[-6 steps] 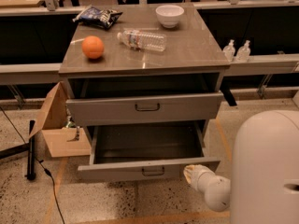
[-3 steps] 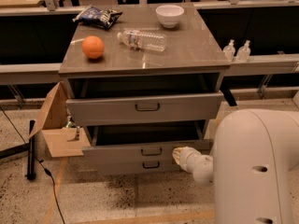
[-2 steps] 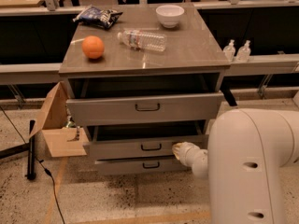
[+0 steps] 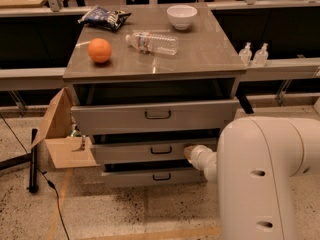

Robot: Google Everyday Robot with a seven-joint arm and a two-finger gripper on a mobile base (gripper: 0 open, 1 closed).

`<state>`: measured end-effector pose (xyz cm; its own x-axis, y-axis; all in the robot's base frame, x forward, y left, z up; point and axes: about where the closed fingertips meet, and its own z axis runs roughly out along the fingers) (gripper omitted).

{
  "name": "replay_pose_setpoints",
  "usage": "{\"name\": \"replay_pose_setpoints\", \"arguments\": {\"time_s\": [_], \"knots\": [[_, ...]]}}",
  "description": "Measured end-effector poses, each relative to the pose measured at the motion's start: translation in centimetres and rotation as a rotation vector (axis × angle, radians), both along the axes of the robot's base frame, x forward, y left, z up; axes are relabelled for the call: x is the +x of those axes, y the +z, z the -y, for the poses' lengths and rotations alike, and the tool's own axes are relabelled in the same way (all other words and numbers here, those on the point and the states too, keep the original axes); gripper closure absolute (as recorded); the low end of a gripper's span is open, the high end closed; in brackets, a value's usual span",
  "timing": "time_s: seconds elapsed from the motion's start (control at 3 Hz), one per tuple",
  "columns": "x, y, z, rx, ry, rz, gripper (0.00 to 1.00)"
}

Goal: Close middle drawer

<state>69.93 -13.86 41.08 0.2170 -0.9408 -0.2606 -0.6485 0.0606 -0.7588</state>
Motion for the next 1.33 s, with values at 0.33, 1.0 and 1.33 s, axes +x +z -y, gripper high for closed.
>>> {"name": "replay_pose_setpoints", "arguments": {"time_s": [0.33, 1.0, 1.33], "knots": [[1.0, 0.2, -0.2, -0.004, 0.009, 0.006, 1.00], [-4.1, 1.6, -0.4, 0.019, 0.054, -0.087, 1.00], [-8.2, 3.7, 0.9, 0.008, 0.045, -0.144, 1.00]]}}
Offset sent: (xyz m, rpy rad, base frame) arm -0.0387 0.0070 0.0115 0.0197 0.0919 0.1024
